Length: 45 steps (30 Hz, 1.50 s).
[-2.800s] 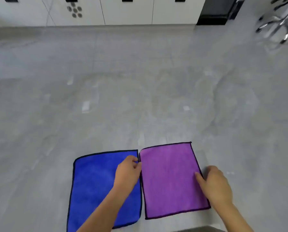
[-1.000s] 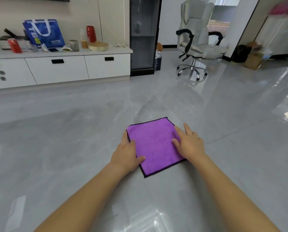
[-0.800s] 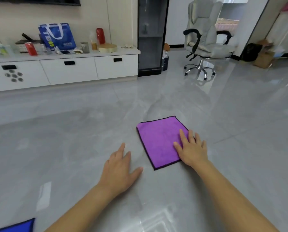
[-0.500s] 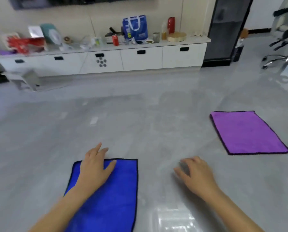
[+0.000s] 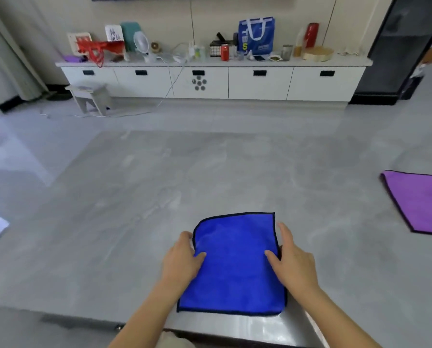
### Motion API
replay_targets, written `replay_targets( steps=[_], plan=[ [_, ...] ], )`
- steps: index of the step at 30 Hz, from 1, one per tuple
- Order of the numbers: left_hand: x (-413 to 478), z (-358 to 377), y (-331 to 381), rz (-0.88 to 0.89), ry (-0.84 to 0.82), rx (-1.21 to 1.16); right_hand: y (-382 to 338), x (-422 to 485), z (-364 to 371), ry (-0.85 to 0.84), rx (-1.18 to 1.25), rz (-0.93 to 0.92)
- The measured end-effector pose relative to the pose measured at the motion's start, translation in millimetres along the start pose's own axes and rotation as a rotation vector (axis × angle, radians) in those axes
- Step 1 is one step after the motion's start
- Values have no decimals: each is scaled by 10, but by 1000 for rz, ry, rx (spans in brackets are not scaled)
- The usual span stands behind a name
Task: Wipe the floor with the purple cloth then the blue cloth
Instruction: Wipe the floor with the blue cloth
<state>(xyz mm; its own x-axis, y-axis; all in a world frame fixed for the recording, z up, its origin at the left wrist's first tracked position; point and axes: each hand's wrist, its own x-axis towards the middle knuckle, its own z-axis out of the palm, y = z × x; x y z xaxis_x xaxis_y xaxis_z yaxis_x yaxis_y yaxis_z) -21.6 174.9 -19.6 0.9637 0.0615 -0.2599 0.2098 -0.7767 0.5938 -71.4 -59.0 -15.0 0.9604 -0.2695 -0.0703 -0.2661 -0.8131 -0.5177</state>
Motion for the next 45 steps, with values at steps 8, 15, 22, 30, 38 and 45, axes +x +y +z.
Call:
replay_targets(
  steps=[8, 15, 22, 30, 38, 45],
  plan=[
    [13, -211, -199, -16, -65, -117, -200, 16, 244, -98, 101, -11],
    [529, -938, -684, 2, 105, -159, -1084, 472, 709, -131, 144, -161],
    [1365, -1888, -1367, 30, 263, -232, -2418, 1052, 1326, -281, 143, -310],
    [2169, -2757, -1428, 157, 470, -179, -3436, 1613, 1563, -210, 238, -414],
    [2465, -2585, -1839, -169, 295, -82, -3450, 1812, 1948, -359, 158, -310],
    [2516, -2471, -1966, -267, 348, -146, -3427, 1786, 2055, -380, 108, -315]
  ],
)
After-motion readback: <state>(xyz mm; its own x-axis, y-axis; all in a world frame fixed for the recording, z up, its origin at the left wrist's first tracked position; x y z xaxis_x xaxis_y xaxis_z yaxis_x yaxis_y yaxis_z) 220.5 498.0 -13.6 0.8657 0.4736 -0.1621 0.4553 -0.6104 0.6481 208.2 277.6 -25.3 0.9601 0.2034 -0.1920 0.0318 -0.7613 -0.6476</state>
